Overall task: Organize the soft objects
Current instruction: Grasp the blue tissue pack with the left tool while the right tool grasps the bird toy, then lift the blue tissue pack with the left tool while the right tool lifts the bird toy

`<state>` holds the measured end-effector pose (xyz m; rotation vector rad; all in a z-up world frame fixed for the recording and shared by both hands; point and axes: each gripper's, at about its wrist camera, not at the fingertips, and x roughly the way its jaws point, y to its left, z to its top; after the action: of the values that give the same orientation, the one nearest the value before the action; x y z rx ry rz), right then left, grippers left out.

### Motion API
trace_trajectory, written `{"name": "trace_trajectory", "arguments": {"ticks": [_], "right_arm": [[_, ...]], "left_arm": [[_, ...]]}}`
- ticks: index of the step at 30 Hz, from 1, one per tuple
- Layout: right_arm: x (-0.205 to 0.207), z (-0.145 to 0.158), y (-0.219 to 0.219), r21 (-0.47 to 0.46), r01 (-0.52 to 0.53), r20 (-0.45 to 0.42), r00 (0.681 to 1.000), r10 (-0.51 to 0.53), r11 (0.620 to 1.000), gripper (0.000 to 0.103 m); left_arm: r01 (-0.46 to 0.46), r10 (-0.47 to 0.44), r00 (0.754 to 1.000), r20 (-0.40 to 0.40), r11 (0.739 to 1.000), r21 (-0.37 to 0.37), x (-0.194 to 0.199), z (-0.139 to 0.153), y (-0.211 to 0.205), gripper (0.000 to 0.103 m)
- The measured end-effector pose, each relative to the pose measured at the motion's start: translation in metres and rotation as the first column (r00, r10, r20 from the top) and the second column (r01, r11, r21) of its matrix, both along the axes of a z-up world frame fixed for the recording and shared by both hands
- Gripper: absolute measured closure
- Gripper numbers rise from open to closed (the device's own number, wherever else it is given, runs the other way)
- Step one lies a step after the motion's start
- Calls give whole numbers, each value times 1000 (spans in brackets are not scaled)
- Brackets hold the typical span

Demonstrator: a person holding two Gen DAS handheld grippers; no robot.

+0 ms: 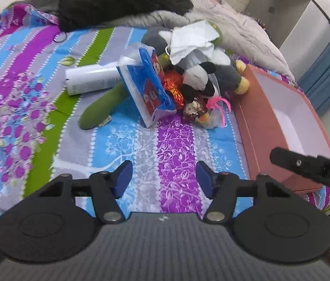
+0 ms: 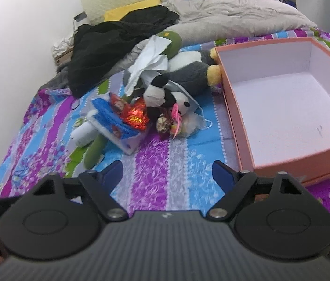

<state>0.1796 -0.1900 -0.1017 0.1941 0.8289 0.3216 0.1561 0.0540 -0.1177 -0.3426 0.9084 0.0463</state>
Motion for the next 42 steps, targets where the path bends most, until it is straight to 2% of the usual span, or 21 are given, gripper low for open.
{"name": "trace_trajectory", "arguments": {"ticks": [7,10,16,20,22,28,33,37,38,42], "right_arm": [[54,-20,14,24,-7,-25,1000,7,1000,19],[76,-29,21,40,-15,-49,999,17,999,29],[112,-50,35,41,-2,-89,996,5,999,38],[132,-59,46,19,0,-70,998,2,1000,44],[142,-65,48,19,12,-79,997,-10,1000,52],[166,-76,53,44,17,-80,997,-13,999,69],[174,-81,52,70,26,-94,995,-19,997,93],[170,-79,48,87,32,-102,994,-23,996,98],[167,-78,47,84,31,-98,995,-22,996,98],[155,-69,44,81,23,-87,996,-16,996,99]], "left_arm": [[34,-34,999,-21,999,37,53,-30,5,43],[49,-48,998,-27,998,46,74,-44,9,44],[68,-67,997,-30,997,37,107,-65,18,47],[89,-88,996,-21,995,48,124,-75,18,49],[95,-94,996,-7,995,41,131,-79,19,51],[127,-130,991,15,984,121,145,-81,9,66],[147,-149,989,7,982,123,149,-84,4,89],[155,-157,988,9,981,115,142,-78,2,95],[154,-156,988,13,982,112,139,-75,1,101],[145,-147,989,21,986,78,123,-64,2,102]]}}
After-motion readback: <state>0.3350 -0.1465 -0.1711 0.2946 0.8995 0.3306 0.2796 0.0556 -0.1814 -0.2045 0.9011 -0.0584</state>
